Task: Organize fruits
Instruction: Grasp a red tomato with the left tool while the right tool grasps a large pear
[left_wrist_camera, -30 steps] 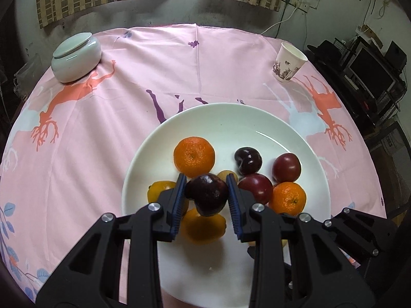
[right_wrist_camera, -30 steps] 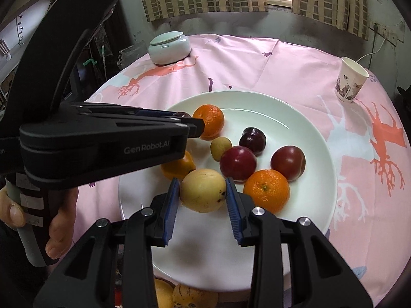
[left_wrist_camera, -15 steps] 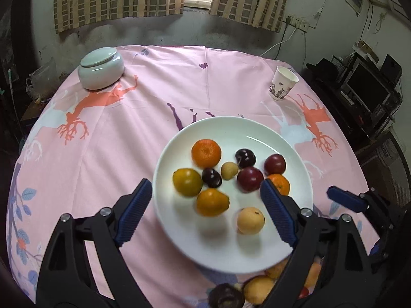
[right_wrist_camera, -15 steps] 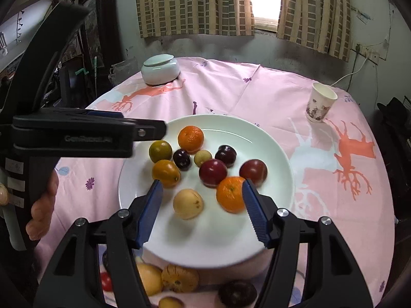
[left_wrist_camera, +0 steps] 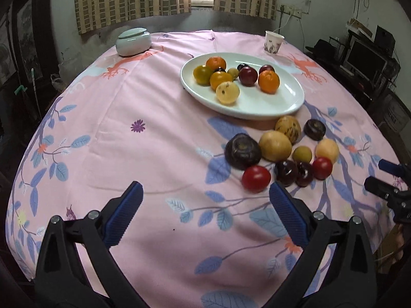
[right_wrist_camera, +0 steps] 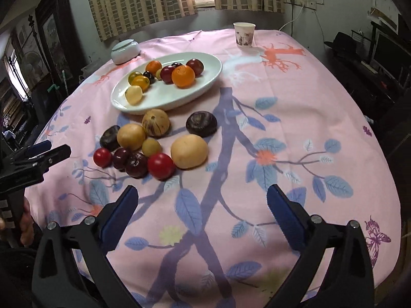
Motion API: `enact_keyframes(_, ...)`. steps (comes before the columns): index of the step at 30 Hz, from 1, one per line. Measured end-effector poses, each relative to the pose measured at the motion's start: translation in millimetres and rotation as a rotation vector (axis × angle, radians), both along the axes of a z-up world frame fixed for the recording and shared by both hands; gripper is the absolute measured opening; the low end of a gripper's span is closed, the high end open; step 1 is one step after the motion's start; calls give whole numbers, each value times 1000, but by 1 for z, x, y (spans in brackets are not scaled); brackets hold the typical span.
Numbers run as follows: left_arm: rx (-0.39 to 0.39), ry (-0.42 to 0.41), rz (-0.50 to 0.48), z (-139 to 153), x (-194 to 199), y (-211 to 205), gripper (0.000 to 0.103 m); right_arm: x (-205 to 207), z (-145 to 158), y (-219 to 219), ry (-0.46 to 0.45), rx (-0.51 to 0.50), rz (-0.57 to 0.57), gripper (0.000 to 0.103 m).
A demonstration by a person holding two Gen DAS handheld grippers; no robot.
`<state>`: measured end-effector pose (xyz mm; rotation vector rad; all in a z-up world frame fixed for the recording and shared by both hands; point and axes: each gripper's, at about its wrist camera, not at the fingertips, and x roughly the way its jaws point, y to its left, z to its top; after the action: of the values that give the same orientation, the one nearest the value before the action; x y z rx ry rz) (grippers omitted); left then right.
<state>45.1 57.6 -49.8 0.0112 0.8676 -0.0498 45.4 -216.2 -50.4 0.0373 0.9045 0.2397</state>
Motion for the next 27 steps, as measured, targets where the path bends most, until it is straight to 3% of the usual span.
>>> enact_keyframes(11,-34,42,-16,-7,-10,-1,100,9,-11,18,4,6,46,101)
enact_keyframes(15,-45,48,-27,-8,-9,-3,100,19,-3,15,-68,25,11,99)
enact_keyframes(17,-44,49,-30,-8,-10,-4,100,31,0,13,-83,35,-6,91)
enact_keyframes(18,-44,50,-30,-8,-11,-4,100,39,-2,13,-73,40,-6,81)
enact_keyframes(21,-48,53,-26,-10,-12,-1,100,65,-18,14,10,74,-5,63)
enact_keyframes(23,-51,53,-19,-9,-13,1,100,79,-34,16,94,110,6,61)
enact_keyframes(25,-52,49,-14,-8,-14,3,100,81,-34,17,93,110,-1,59)
enact_keyframes(27,-55,50,-14,-9,-13,4,100,79,-32,19,110,143,21,46)
